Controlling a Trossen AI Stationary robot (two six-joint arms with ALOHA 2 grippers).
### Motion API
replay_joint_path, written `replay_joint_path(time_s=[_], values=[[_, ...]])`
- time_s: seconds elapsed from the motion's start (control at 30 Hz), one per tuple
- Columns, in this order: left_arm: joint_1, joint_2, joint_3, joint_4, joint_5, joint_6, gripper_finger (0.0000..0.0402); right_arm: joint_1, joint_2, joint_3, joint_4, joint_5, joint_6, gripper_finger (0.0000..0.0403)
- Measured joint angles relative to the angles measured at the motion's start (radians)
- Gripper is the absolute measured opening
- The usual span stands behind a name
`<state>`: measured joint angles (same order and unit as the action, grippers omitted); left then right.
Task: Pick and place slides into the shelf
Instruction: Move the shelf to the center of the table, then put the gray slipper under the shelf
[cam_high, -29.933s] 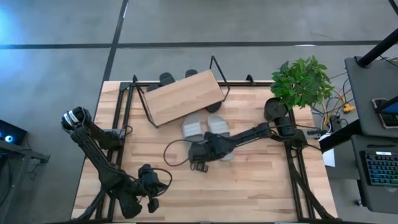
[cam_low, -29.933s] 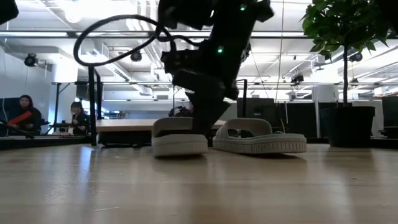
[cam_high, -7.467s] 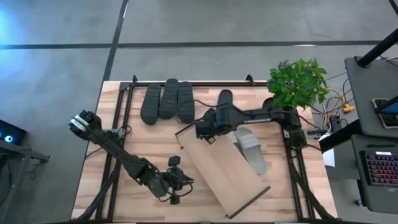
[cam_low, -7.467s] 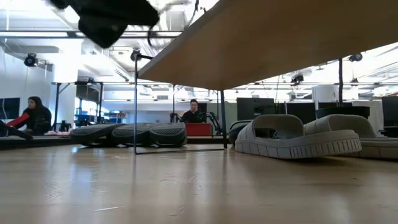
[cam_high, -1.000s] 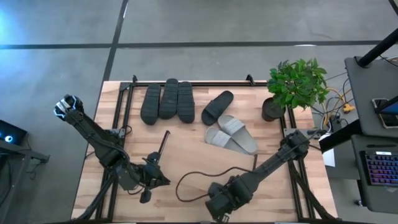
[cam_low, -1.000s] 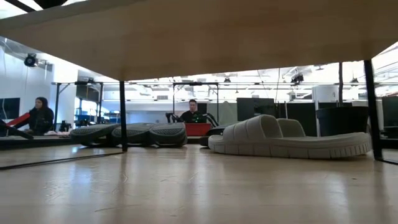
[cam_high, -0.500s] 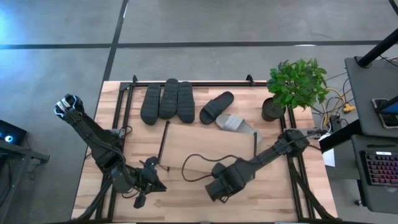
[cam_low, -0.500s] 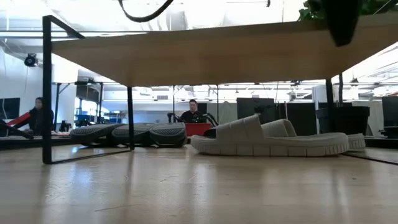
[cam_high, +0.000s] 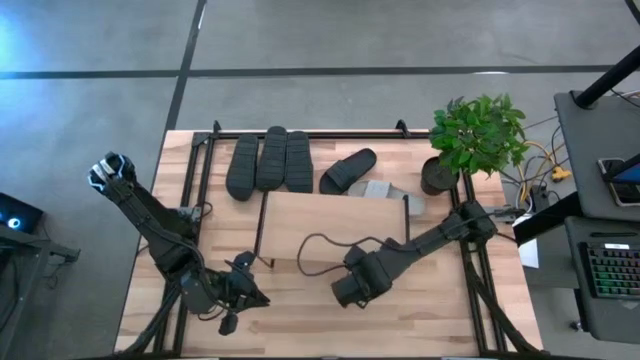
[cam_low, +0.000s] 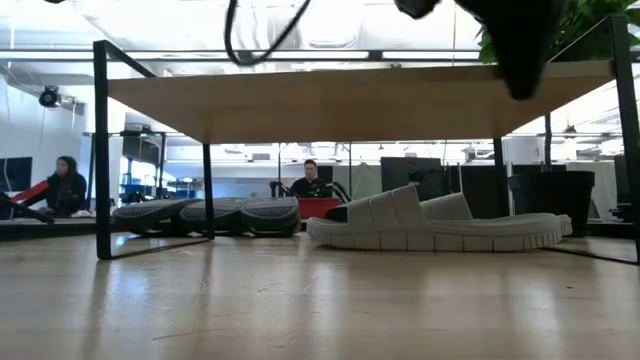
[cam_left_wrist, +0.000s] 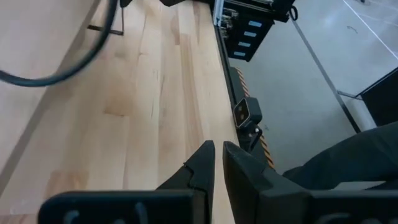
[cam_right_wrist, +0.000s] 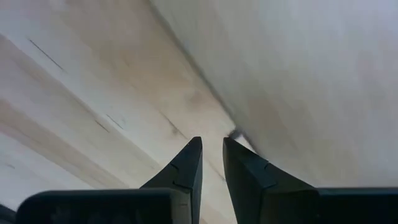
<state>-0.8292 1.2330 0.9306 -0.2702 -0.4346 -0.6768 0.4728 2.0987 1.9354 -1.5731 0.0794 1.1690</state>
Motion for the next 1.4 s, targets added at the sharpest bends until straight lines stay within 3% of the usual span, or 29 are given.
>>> replay_joint_path(time_s=[0.17, 0.43, 0.87, 1.07, 1.2, 1.4], values=[[-0.03, 0.008, 0.007, -0.001, -0.029, -0.008, 0.0018, 0.005, -0.019, -0.049, 0.0, -0.021, 0.024, 0.0057], [-0.055, 0.008, 0.007, -0.07, -0.145, -0.078, 0.0017, 0.008, -0.096, -0.105, 0.004, 0.062, 0.087, 0.0057], [-0.055, 0.008, 0.007, -0.091, -0.152, -0.104, 0.0017, -0.028, -0.235, -0.322, 0.0, 0.104, 0.152, 0.0056], [-0.055, 0.008, 0.007, -0.091, -0.152, -0.103, 0.0017, -0.01, -0.247, -0.248, 0.018, 0.123, 0.166, 0.0056], [-0.055, 0.008, 0.007, -0.091, -0.152, -0.103, 0.0018, 0.031, -0.247, -0.175, 0.154, 0.126, 0.16, 0.0056], [-0.055, 0.007, 0.007, -0.092, -0.153, -0.102, 0.0018, 0.124, -0.211, -0.198, 0.36, 0.195, 0.269, 0.0075]])
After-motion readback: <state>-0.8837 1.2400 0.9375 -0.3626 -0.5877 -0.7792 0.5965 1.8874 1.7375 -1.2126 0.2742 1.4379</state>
